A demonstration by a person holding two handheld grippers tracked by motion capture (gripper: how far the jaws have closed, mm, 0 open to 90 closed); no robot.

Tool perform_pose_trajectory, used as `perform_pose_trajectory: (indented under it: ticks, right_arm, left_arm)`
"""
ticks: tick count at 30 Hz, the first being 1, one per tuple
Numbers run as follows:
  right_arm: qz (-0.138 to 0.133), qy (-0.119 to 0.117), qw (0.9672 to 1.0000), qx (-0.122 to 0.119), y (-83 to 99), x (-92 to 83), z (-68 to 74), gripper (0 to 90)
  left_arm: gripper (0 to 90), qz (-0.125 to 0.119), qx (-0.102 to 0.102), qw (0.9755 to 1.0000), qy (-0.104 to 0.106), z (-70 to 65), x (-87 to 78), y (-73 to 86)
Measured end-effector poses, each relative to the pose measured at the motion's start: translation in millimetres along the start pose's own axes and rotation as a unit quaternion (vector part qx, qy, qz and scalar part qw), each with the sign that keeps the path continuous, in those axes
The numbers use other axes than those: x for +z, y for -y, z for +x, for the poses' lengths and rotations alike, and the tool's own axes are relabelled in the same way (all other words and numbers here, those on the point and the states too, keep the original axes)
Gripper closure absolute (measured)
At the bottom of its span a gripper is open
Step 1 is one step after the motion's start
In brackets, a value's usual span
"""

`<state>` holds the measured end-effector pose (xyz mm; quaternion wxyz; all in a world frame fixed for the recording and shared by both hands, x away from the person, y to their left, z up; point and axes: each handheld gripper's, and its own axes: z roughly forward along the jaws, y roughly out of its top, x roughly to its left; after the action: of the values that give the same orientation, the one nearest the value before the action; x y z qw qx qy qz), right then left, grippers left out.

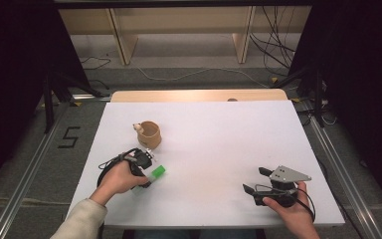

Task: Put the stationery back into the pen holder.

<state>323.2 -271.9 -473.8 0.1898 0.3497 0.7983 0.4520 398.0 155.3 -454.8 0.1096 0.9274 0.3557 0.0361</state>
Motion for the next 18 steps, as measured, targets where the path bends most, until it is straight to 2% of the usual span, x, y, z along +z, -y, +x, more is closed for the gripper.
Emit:
perform_pose_trajectory:
  ticks: [18]
  right_arm:
    - [-0.001,-0.001,1.0000,0.000,0.1,0.2,0.0,17.0]
  left_arm:
    - [66.3,-0.050,-0.006,0.9985,-0.020,4.4,-7.3,2.0]
